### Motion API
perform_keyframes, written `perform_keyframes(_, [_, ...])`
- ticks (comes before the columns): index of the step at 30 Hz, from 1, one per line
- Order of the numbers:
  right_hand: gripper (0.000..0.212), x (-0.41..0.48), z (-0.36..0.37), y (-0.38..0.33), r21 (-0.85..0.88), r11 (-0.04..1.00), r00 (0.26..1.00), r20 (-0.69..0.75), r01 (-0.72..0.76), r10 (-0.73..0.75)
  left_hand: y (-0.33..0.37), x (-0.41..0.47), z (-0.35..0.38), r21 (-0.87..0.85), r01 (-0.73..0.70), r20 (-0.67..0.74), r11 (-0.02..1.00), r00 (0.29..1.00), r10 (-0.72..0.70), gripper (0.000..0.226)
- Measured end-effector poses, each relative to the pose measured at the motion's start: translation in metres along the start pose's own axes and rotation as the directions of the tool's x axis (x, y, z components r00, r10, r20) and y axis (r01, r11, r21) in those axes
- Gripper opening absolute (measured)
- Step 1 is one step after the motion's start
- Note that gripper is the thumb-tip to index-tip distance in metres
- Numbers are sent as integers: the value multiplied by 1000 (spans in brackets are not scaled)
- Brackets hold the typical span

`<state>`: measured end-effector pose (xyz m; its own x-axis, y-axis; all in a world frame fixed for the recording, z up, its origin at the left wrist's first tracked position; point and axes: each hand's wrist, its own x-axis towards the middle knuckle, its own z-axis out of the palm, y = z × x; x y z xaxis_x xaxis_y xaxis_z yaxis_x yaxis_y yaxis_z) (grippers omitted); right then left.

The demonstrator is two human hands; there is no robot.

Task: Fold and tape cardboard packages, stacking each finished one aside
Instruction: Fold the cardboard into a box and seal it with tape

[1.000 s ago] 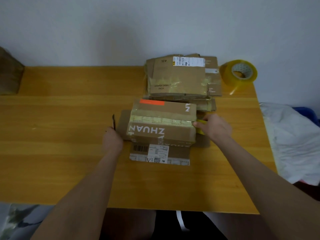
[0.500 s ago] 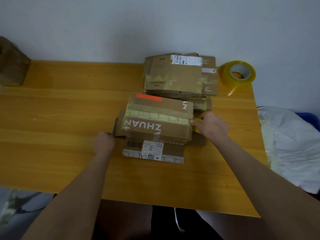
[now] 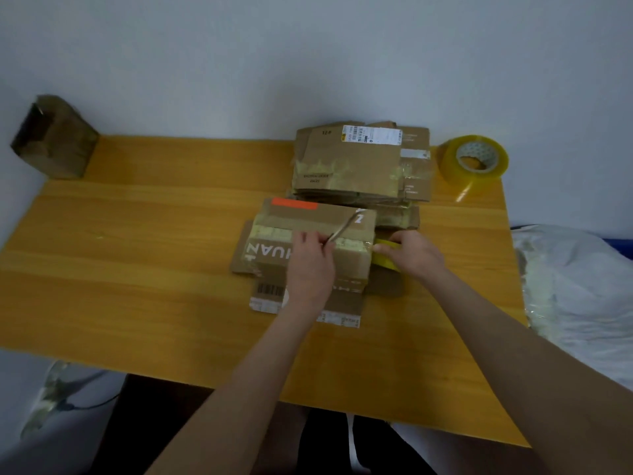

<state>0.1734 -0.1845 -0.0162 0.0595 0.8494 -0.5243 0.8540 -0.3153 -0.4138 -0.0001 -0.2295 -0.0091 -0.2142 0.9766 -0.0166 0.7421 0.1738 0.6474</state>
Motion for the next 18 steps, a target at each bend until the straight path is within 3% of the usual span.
perform_keyframes(3, [45,3,-7,19,101,989,992,58,107,-113,17,-1,26,10,59,47,998,997,-59,17])
perform_keyframes(6, [31,-1,-8,31,81,985,984,85,152,-158,11,0,38,26,84,82,996,993,-86,21])
perform_keyframes(12, [49,-4,-10,34,-70,995,996,-44,77,-80,4,-3,43,134,38,132,990,990,-56,22])
perform_keyframes(18, [49,-8,-15,32,-300,952,990,-103,58,-93,4,-6,45,171,26,133,985,990,-49,23])
